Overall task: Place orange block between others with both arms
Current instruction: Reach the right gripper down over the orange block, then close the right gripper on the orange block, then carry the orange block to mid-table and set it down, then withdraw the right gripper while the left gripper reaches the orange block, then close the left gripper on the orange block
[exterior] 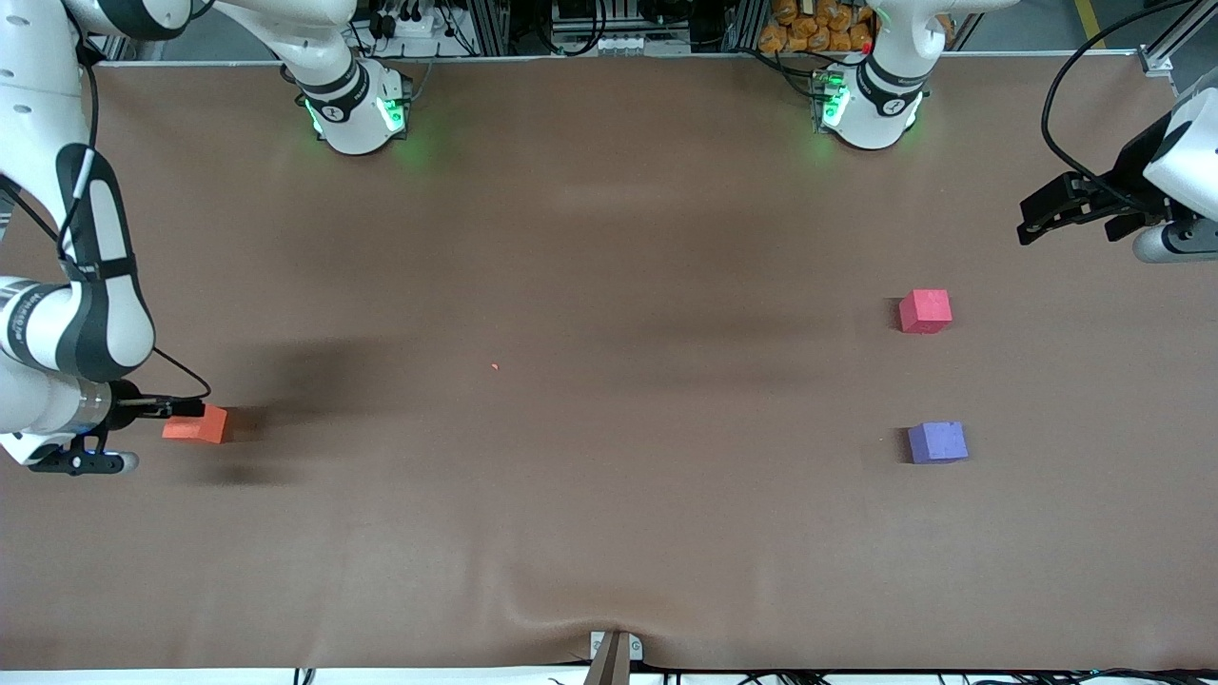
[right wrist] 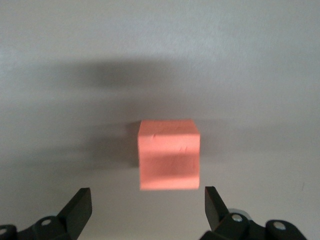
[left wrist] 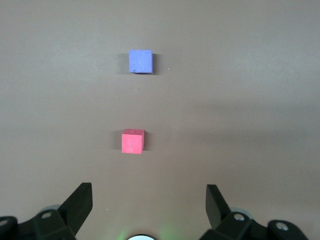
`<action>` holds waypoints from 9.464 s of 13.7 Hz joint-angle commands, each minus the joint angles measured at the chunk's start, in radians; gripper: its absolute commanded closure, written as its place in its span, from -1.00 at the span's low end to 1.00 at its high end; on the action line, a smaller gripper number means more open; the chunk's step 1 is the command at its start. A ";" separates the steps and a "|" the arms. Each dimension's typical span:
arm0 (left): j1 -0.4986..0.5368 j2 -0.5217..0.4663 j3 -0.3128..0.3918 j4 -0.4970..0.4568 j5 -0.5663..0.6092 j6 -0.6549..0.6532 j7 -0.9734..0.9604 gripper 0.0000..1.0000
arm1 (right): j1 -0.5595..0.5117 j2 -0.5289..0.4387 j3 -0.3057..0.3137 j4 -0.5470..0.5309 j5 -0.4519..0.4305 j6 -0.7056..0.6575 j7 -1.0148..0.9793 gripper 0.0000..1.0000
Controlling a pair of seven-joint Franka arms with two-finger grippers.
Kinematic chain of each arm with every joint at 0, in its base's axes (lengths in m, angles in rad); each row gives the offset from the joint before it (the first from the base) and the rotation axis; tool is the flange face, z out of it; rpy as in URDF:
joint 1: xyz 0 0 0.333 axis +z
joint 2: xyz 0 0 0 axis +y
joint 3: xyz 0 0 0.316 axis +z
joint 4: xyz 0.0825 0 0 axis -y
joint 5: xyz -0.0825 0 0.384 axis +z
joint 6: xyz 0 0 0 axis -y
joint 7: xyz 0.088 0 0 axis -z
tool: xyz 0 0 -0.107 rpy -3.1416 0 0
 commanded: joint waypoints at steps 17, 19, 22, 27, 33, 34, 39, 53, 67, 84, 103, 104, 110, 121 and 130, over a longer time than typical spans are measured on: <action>0.007 0.004 -0.007 0.012 0.020 0.002 0.005 -1.00 | -0.027 0.089 0.014 -0.052 0.010 0.235 -0.052 -1.00; 0.005 0.003 -0.007 0.014 0.018 0.002 0.005 -1.00 | -0.033 0.089 0.015 -0.058 0.010 0.230 -0.062 -1.00; 0.002 0.004 -0.007 0.011 0.018 0.016 0.003 -1.00 | -0.024 0.065 0.015 -0.112 0.013 0.195 -0.064 0.53; 0.001 0.006 -0.007 0.014 0.018 0.018 0.002 -1.00 | -0.006 -0.018 0.029 -0.126 0.013 0.079 -0.076 0.74; 0.002 0.006 -0.006 0.014 0.024 0.022 0.008 -1.00 | 0.028 -0.210 0.243 -0.115 0.025 -0.179 -0.073 0.74; 0.002 0.006 -0.007 0.015 0.041 0.021 0.011 -1.00 | 0.028 -0.216 0.290 -0.113 0.025 -0.178 -0.070 0.74; -0.004 0.010 -0.009 0.012 0.050 0.028 0.011 -1.00 | 0.117 -0.205 0.373 -0.052 0.028 -0.135 -0.028 0.74; -0.015 0.030 -0.016 0.011 0.047 0.042 0.016 -1.00 | 0.601 0.083 0.355 0.103 0.004 0.228 0.867 0.74; -0.015 0.030 -0.016 0.012 0.046 0.064 0.016 -1.00 | 1.008 0.284 0.080 0.236 -0.024 0.354 0.997 -1.00; -0.103 0.082 -0.016 0.017 0.040 0.107 -0.042 -1.00 | 0.740 -0.083 0.005 0.223 -0.003 -0.336 0.561 -1.00; -0.579 0.685 -0.010 0.230 0.038 0.449 -0.590 -1.00 | 0.309 -0.468 0.003 -0.167 0.000 -0.367 0.100 -1.00; -0.599 0.706 -0.006 0.236 0.038 0.482 -0.621 -1.00 | 0.283 -0.478 0.003 -0.158 0.000 -0.367 0.099 -1.00; -0.633 0.776 -0.006 0.232 0.038 0.571 -0.716 -1.00 | 0.266 -0.498 0.005 0.071 0.000 -0.548 0.109 -1.00; -0.648 0.829 -0.007 0.210 0.041 0.630 -0.503 -1.00 | 0.226 -0.587 0.002 0.057 0.031 -0.548 0.154 -1.00; -0.648 0.857 -0.009 0.209 0.035 0.630 -0.480 -1.00 | 0.205 -0.586 0.000 0.029 0.076 -0.577 0.140 -1.00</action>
